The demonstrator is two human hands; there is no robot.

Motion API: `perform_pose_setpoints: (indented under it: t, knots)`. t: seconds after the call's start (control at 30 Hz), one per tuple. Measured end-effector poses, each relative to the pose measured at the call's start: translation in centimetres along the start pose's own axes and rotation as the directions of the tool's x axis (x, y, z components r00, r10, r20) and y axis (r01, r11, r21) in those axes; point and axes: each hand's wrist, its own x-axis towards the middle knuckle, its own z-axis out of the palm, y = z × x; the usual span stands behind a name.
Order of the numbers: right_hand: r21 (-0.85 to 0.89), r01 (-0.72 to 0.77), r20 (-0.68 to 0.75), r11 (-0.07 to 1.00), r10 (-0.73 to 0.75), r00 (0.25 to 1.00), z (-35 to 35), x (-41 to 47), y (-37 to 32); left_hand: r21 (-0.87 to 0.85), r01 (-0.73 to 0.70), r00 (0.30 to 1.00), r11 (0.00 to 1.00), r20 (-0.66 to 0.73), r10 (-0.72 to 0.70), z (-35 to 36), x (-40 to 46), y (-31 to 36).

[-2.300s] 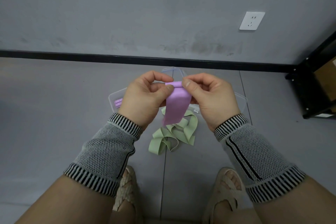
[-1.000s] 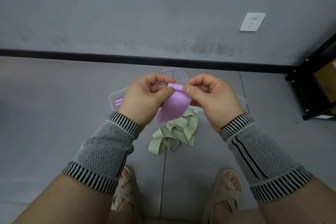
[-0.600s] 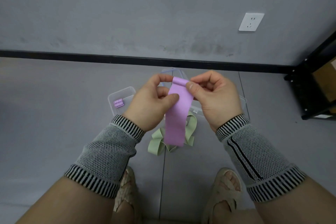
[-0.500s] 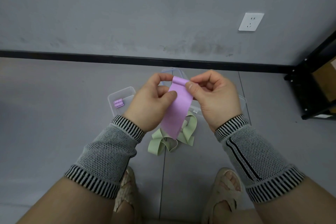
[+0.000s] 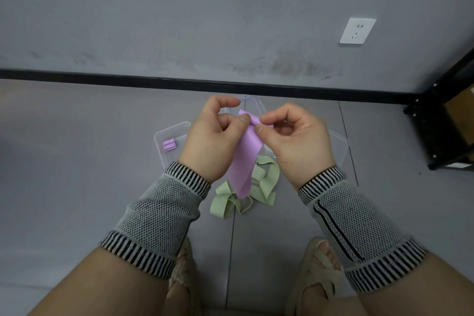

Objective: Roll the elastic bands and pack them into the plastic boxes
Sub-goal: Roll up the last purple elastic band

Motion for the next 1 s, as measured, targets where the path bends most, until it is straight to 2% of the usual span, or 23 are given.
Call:
perform_pose_setpoints:
  t: [0.1,0.2,0.33,0.5,0.63,0.73,0.87,1.0]
  knots:
    - [0.026,0.002,0.044,1.000,-0.003,0.999,0.1,-0.2,-0.1,0.030,-0.015,0.999,0.999,-0.028,0.016,-0.3,0.1,0.0]
    - [0.014,-0.027,0.100,1.000,0.026,0.995,-0.3,0.0,-0.2,0.093,-0.038,0.999,0.995,0.006,0.037,-0.8,0.1,0.0]
    - [0.164,-0.212,0.162,0.963,0.185,0.969,-0.9,0.2,0.1,0.180,-0.078,0.993,0.981,0.096,0.062,-1.1,-0.2,-0.4]
    - [0.074,-0.265,0.259,0.961,0.238,0.936,-1.2,0.4,0.3,0.248,-0.095,0.986,0.964,0.156,0.058,-1.3,-0.3,-0.7]
    - [0.008,-0.251,0.295,0.968,0.238,0.925,-1.3,0.6,0.4,0.261,-0.053,0.993,0.964,0.119,0.023,-1.3,-0.3,-0.8]
    - [0.013,-0.194,0.283,0.981,0.183,0.941,-1.3,0.5,0.5,0.185,0.018,0.997,0.982,0.066,-0.031,-1.4,-0.2,-0.5]
    - [-0.008,-0.095,0.289,0.995,0.093,0.953,-1.0,0.2,0.3,0.078,0.060,0.996,0.995,0.066,-0.065,-1.5,-0.4,-0.1]
    - [-0.135,-0.032,0.454,0.990,0.090,0.886,-1.8,0.0,0.1,0.125,0.061,0.990,0.990,0.119,-0.076,-2.1,-0.4,0.0]
